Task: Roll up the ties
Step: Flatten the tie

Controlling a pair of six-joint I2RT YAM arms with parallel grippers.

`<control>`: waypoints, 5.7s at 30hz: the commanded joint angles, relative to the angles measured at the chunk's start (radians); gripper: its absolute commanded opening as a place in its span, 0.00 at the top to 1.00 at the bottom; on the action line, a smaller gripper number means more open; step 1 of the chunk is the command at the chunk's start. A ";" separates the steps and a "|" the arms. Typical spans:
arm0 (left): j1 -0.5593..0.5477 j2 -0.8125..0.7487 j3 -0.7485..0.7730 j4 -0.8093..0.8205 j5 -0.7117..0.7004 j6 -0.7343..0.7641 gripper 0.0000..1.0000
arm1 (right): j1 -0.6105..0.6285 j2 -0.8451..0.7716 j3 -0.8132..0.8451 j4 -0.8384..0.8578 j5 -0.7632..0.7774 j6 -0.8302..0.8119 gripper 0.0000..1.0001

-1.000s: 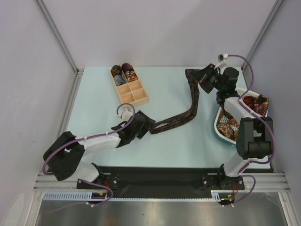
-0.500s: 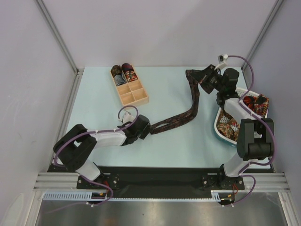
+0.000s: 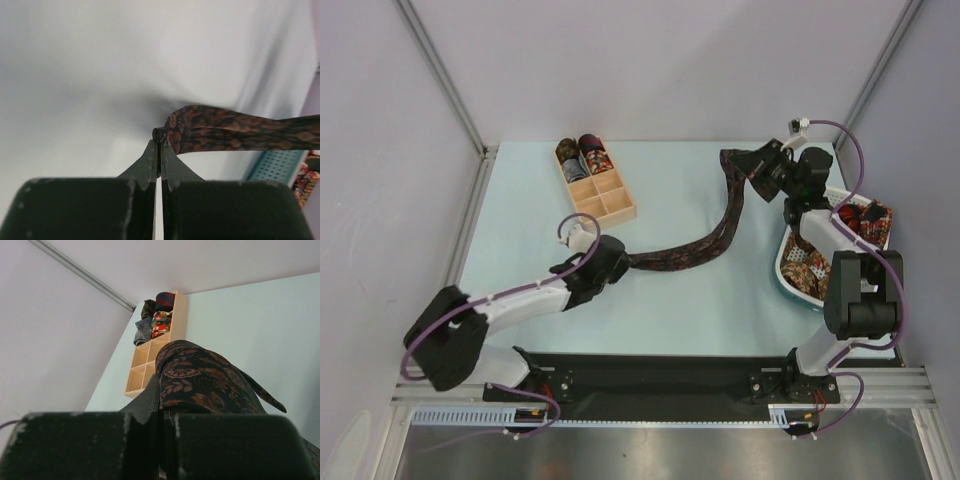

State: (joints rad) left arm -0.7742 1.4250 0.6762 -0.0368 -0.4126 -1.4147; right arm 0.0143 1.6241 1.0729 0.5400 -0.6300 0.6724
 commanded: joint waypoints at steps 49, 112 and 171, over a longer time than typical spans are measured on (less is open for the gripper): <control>0.158 -0.897 -0.043 -0.615 -0.155 0.326 1.00 | 0.058 0.260 0.199 -0.626 0.602 -0.088 0.06; 0.177 -0.917 -0.125 -0.635 -0.242 0.336 1.00 | 0.289 0.801 1.026 -1.220 1.156 -0.106 1.00; 0.181 -0.914 -0.081 -0.664 -0.284 0.415 0.49 | 0.253 0.497 0.449 -1.074 1.150 0.184 0.40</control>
State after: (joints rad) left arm -0.6033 0.5106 0.5522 -0.6987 -0.6586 -1.0340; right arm 0.2810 2.0853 1.4834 -0.5083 0.5079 0.8375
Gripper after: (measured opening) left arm 0.484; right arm 0.604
